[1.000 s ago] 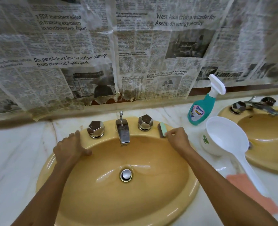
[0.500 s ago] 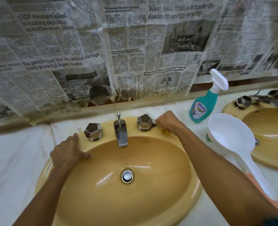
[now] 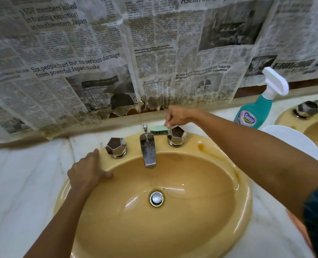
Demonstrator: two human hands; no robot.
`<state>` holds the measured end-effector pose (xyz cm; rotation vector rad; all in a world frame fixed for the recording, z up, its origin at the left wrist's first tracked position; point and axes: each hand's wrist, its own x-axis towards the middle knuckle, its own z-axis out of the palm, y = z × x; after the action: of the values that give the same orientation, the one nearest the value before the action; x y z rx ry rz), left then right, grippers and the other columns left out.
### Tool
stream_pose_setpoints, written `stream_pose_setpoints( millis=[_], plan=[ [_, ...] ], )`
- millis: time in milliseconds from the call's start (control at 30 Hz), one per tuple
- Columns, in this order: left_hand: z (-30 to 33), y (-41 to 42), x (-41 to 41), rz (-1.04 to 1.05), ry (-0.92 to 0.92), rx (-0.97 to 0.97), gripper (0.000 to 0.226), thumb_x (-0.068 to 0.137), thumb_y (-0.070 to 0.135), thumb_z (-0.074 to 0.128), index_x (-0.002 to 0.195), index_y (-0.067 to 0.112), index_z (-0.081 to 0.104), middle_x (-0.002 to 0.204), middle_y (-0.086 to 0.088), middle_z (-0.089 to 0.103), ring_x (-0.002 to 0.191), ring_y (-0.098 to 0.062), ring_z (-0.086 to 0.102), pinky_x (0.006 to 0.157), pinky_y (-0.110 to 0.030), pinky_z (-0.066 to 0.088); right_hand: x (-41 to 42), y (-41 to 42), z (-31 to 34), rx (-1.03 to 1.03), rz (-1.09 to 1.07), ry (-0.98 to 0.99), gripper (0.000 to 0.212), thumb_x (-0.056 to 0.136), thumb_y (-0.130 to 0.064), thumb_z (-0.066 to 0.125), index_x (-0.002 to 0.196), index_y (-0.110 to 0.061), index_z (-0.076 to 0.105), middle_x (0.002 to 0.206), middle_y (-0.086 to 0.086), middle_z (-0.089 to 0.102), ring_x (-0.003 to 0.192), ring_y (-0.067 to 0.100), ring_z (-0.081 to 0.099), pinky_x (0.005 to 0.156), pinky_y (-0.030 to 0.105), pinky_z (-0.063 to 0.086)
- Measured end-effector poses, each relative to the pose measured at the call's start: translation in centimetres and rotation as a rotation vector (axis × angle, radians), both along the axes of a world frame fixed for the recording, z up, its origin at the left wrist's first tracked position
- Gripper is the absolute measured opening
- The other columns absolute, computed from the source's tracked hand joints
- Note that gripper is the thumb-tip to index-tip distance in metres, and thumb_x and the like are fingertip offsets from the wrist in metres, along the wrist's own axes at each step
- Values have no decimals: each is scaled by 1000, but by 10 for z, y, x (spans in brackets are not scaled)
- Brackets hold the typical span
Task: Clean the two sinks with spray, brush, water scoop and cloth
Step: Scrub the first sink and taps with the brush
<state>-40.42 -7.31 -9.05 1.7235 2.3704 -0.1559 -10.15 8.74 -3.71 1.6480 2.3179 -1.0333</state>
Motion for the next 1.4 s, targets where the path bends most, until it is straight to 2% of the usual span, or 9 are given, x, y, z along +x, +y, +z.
stream_pose_setpoints(
  millis=[67, 133, 233, 400, 600, 733, 1000, 1267, 1400],
  plan=[
    [-3, 2, -3, 25, -4, -3, 86, 58, 65, 83, 124, 25, 46, 113, -3, 66, 102, -33, 62, 73, -36, 40, 28, 2, 3, -13, -11, -48, 12, 90, -8, 67, 98, -1, 71, 114, 10, 70, 108, 22, 64, 100, 37, 49],
    [-5, 2, -4, 42, -14, -4, 88, 55, 67, 83, 123, 25, 47, 110, -4, 67, 100, -34, 63, 73, -37, 41, 60, -7, 5, -39, -86, -58, 7, 89, -10, 68, 91, -6, 74, 100, 10, 74, 86, 19, 66, 78, 33, 55],
    [-3, 2, -1, 41, -22, 1, 83, 56, 64, 84, 120, 25, 47, 107, -5, 67, 99, -34, 62, 73, -37, 40, 74, -49, -5, 38, -318, 57, 23, 89, -16, 67, 66, -15, 68, 67, 5, 64, 60, 20, 52, 57, 28, 41],
    [9, -3, 9, 55, -21, -12, 89, 63, 57, 85, 134, 23, 45, 119, -7, 64, 109, -34, 59, 80, -39, 42, 37, -152, -62, 184, -687, 61, 32, 95, -38, 52, 88, -10, 65, 88, 14, 69, 85, 36, 64, 68, 34, 46],
    [12, -5, 11, 51, -49, -23, 87, 62, 56, 86, 132, 22, 46, 121, -7, 63, 110, -33, 59, 82, -40, 43, 26, -112, -47, 236, -912, 168, 27, 95, -29, 52, 96, -5, 64, 101, 16, 69, 94, 37, 63, 66, 32, 42],
    [10, -4, 11, 52, -43, -27, 96, 63, 57, 85, 141, 22, 42, 129, -8, 61, 115, -34, 57, 88, -41, 44, 14, -151, -51, 245, -843, 83, 29, 98, -32, 48, 104, -7, 61, 106, 15, 66, 99, 38, 61, 70, 34, 42],
    [8, -2, 7, 32, -30, -25, 73, 60, 59, 85, 111, 24, 46, 108, -5, 64, 99, -31, 59, 73, -36, 39, 52, -184, -27, 349, -679, -297, 24, 98, -21, 45, 111, -10, 62, 113, 15, 65, 104, 36, 60, 74, 35, 39],
    [7, -2, 5, 5, -15, -28, 81, 60, 60, 84, 120, 21, 46, 115, -4, 63, 107, -30, 60, 75, -36, 41, -31, -210, -89, 423, -784, -106, 43, 105, -29, 34, 138, -6, 49, 97, 16, 70, 90, 37, 65, 63, 34, 36],
    [2, -1, 2, -17, 2, -20, 89, 60, 62, 84, 128, 19, 45, 120, -4, 62, 110, -31, 60, 81, -38, 45, -85, -210, -106, 514, -771, 57, 31, 93, -13, 63, 118, 5, 65, 72, 20, 68, 58, 38, 64, 47, 36, 45]
  ],
)
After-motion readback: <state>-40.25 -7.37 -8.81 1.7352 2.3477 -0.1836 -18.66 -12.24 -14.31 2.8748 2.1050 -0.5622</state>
